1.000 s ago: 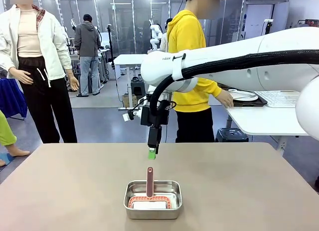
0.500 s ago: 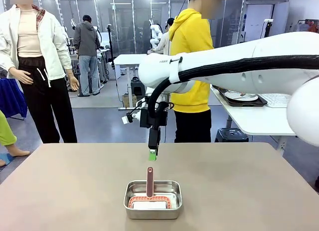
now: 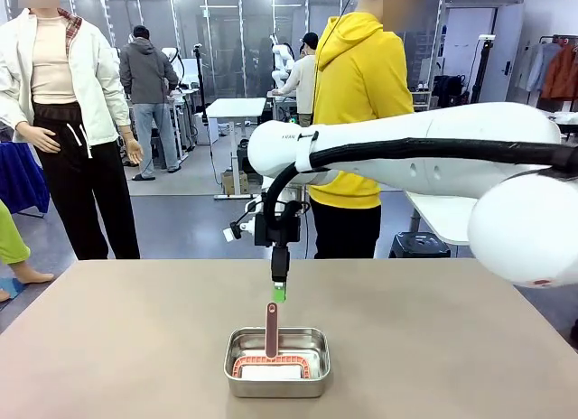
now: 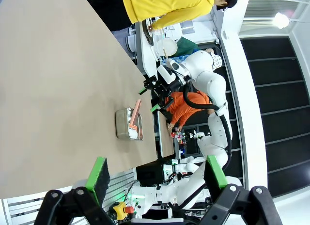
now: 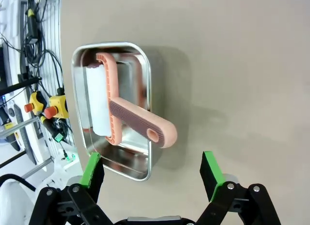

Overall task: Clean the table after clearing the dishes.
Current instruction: When the right (or left) Handle tray is removed, use the right hand (or left hand) to clean the right (or left) side of the table with the Lint Roller.

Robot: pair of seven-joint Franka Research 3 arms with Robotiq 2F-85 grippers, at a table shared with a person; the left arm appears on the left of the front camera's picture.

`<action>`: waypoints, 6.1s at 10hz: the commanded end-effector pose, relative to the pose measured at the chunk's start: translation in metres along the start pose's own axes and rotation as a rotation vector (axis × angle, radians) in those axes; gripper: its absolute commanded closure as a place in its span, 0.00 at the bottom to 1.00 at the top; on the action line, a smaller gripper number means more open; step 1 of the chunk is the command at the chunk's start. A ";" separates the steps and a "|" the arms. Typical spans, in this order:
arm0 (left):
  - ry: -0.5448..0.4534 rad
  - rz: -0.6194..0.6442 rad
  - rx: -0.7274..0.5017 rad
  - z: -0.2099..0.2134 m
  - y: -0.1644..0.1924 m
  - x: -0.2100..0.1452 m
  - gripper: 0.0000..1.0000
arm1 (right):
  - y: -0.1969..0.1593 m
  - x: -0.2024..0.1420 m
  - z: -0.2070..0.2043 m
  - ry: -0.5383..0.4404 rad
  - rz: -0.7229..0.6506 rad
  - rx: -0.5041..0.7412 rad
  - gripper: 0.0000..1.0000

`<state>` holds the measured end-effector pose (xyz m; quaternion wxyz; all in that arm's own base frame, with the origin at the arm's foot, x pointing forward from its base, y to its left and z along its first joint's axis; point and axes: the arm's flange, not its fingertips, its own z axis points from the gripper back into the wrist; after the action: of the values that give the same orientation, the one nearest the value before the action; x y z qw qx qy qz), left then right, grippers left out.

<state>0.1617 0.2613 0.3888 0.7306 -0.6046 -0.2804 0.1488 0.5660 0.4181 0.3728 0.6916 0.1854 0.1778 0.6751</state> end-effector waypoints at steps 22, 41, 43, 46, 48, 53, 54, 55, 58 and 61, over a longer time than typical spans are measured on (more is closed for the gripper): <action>-0.008 -0.004 -0.014 0.001 -0.002 0.001 0.00 | 0.069 -0.025 0.021 -0.019 -0.214 0.171 1.00; -0.008 -0.004 -0.014 0.001 -0.002 0.001 0.00 | 0.124 -0.334 -0.067 -1.109 -1.355 0.317 1.00; -0.008 -0.004 -0.014 0.001 -0.002 0.001 0.00 | 0.101 -0.321 -0.057 -1.097 -1.344 0.227 0.78; -0.008 -0.004 -0.014 0.001 -0.002 0.001 0.00 | 0.064 -0.318 -0.038 -1.009 -1.283 0.139 0.78; -0.008 -0.004 -0.014 0.001 -0.002 0.001 0.00 | 0.040 -0.312 -0.043 -1.006 -1.319 0.138 0.78; -0.008 -0.004 -0.014 0.001 -0.002 0.001 0.00 | 0.026 -0.390 -0.077 -1.005 -1.430 0.117 0.78; -0.008 -0.004 -0.014 0.001 -0.002 0.001 0.00 | 0.025 -0.414 -0.079 -1.022 -1.479 0.100 0.78; -0.008 -0.004 -0.014 0.001 -0.002 0.001 0.00 | 0.028 -0.436 -0.080 -1.057 -1.479 0.069 0.78; -0.008 -0.004 -0.014 0.001 -0.002 0.001 0.00 | 0.044 -0.510 -0.084 -1.089 -1.490 -0.013 0.78; -0.008 -0.004 -0.014 0.001 -0.002 0.001 0.00 | 0.054 -0.571 -0.075 -1.117 -1.554 -0.072 0.78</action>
<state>0.1618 0.2612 0.3888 0.7304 -0.6047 -0.2805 0.1488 0.4662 -0.1423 0.3479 0.9237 0.3336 -0.1182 -0.1468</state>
